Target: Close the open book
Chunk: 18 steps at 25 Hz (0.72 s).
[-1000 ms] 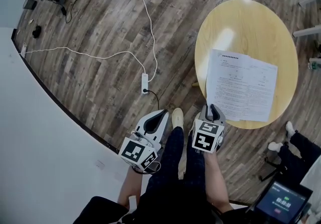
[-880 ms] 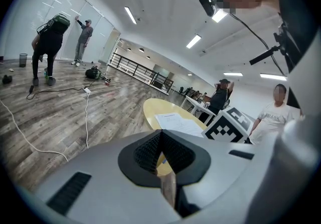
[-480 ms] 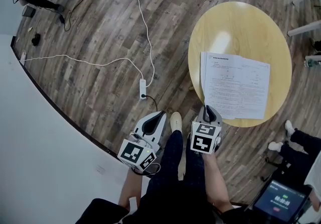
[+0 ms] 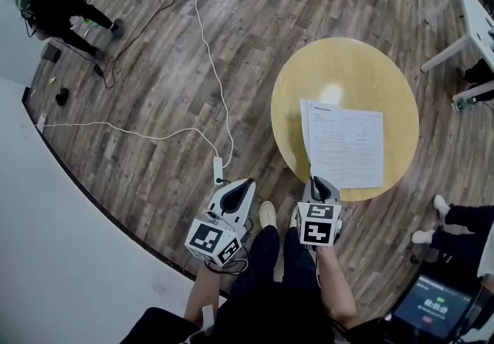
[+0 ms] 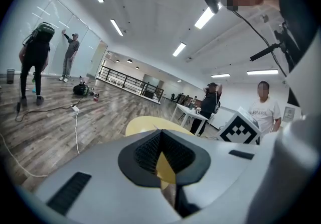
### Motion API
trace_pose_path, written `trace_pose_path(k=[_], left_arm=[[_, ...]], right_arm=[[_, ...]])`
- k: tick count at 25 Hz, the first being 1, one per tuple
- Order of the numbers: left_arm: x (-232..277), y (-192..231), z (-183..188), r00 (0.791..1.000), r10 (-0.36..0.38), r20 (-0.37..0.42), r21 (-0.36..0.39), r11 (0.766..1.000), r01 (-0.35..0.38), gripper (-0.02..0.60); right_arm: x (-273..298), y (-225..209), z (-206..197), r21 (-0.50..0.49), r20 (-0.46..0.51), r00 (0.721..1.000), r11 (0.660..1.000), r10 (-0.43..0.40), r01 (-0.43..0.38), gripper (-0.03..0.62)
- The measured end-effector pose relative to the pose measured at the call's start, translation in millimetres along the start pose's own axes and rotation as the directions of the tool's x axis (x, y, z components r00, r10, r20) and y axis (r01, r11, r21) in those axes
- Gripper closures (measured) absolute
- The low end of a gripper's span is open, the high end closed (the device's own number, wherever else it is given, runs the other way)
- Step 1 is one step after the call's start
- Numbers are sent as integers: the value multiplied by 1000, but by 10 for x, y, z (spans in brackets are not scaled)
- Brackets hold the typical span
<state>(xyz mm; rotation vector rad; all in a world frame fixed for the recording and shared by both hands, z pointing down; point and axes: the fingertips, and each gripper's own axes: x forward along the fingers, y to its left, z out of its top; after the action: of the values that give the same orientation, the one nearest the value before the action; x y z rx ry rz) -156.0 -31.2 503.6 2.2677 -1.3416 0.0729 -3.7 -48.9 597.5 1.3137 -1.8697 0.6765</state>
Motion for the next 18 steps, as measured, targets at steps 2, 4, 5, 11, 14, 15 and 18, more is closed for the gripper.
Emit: trace_pose_path(k=[2,4,5,11,14,15,18], left_arm=[[35,-149,164,1000,-24,17,26,999,24,583],[95,-288,296,998,-51,34,53,997,49,583],[135,-351,347,997,-65,41,67,996,62,583],[380,-748,462,993,-115,34,118,987,111,583],[543,-929,515,992,-121,23,133,984,117,583],[586,-968,524,992,-124,20,139,983,120,583],[674,-1040,521,991,-132,19,155,980,128,583]], right_arm=[[-125,-143,46,21,19,1000,1000,4,-4,565],[-214,-279,104,48,44,999,999,16,-18,565],[-242,-345,136,64,58,998,998,25,-29,565],[-439,-772,189,126,116,991,989,68,-83,565],[-509,-1099,193,169,133,989,982,60,-82,565],[-514,-1203,184,184,135,990,980,51,-75,565],[-472,-1468,94,235,133,991,970,33,-64,565]])
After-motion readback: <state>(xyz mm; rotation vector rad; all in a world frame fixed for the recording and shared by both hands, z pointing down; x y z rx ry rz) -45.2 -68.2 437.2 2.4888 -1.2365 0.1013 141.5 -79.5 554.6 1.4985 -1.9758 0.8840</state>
